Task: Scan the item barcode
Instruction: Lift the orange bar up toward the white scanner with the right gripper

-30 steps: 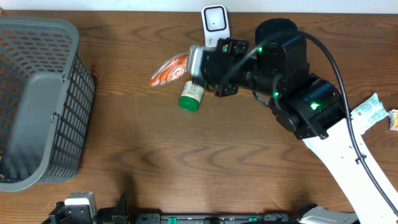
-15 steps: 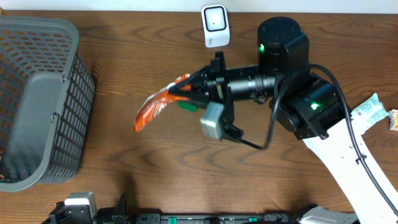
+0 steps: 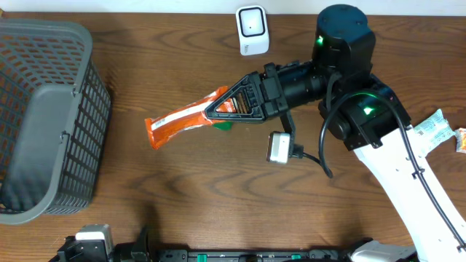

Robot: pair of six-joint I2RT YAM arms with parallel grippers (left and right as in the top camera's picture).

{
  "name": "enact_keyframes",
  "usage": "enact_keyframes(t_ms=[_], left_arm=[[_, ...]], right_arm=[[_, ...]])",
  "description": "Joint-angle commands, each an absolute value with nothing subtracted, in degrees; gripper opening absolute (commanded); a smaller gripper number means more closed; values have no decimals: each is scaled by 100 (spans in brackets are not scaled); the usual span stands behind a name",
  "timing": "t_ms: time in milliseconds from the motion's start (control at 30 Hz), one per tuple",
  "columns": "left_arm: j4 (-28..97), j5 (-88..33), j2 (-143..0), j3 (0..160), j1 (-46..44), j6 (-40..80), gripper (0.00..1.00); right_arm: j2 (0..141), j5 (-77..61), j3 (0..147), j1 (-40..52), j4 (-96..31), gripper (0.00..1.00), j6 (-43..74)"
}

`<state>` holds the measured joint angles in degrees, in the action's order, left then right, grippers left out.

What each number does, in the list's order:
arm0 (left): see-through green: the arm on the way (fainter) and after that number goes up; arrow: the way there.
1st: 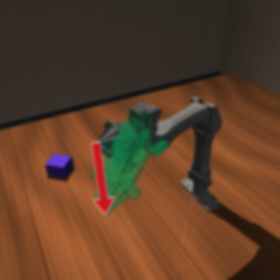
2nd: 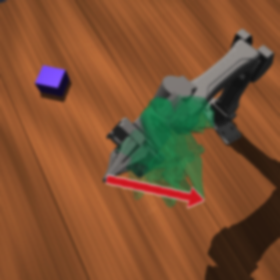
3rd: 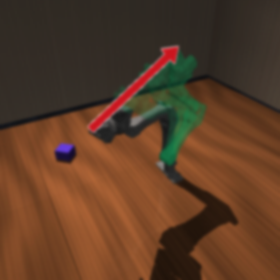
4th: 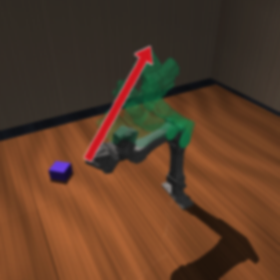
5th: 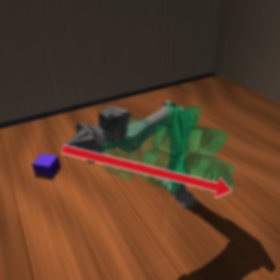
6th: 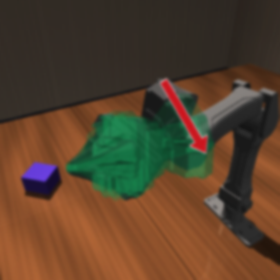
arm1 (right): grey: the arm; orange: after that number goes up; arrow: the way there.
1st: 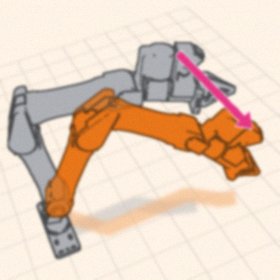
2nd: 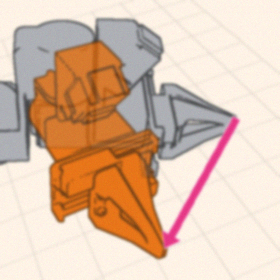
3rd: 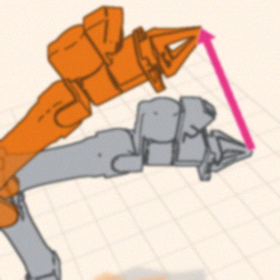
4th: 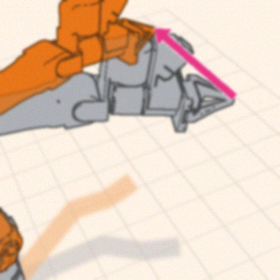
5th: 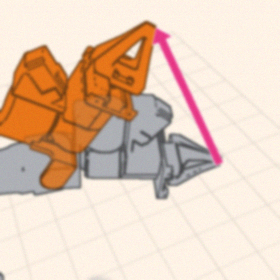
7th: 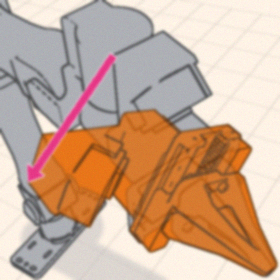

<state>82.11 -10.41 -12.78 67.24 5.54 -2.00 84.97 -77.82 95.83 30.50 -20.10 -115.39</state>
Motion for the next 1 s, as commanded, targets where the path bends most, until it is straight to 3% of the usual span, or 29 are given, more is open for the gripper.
enact_keyframes(t_ms=[0, 467, 967], left_arm=[[8202, -1096, -1258, 6744, 578, -292, 98], [8202, -1096, -1258, 6746, 578, -292, 98], [8202, -1096, -1258, 6744, 578, -292, 98]], right_arm=[[8541, -8128, 9627, 3028, -1660, 1, -11817], [8541, -8941, 9627, 2998, -786, 1, -11786], [8541, -8945, 9627, 3006, -303, 1, -11275]])
